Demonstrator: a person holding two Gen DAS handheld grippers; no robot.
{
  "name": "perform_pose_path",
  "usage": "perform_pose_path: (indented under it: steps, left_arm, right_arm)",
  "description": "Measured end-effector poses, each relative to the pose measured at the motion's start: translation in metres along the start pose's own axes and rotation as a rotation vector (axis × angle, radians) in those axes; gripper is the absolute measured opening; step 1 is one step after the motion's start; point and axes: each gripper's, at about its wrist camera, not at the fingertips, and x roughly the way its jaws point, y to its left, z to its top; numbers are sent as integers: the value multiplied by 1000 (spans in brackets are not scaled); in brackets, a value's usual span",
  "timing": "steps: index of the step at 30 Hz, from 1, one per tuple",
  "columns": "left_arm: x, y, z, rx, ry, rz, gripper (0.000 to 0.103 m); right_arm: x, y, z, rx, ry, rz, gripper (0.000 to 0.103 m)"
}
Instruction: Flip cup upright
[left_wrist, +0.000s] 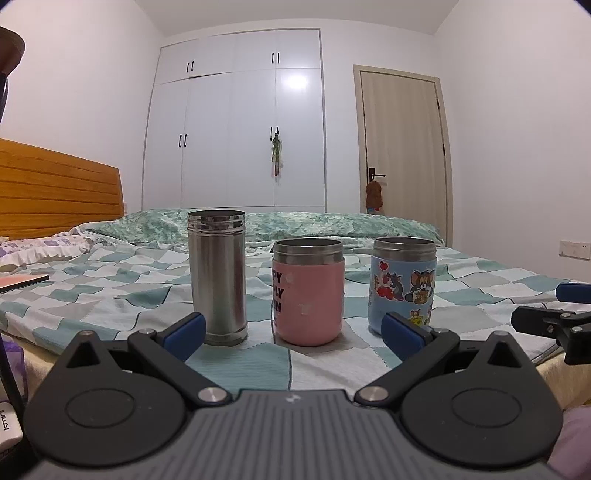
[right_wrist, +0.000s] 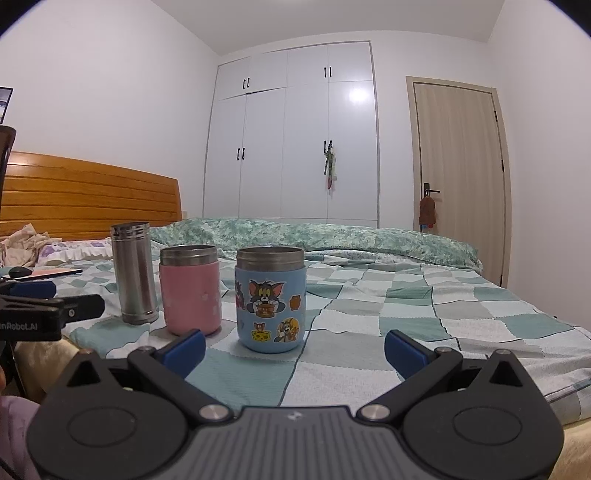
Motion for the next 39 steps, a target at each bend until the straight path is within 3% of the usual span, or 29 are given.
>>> perform_pose_path:
  steps: [39]
  left_arm:
    - [0,0,-1,5,-1,-16,103]
  right_arm:
    - [-1,-2,0,-5,5,-1,103]
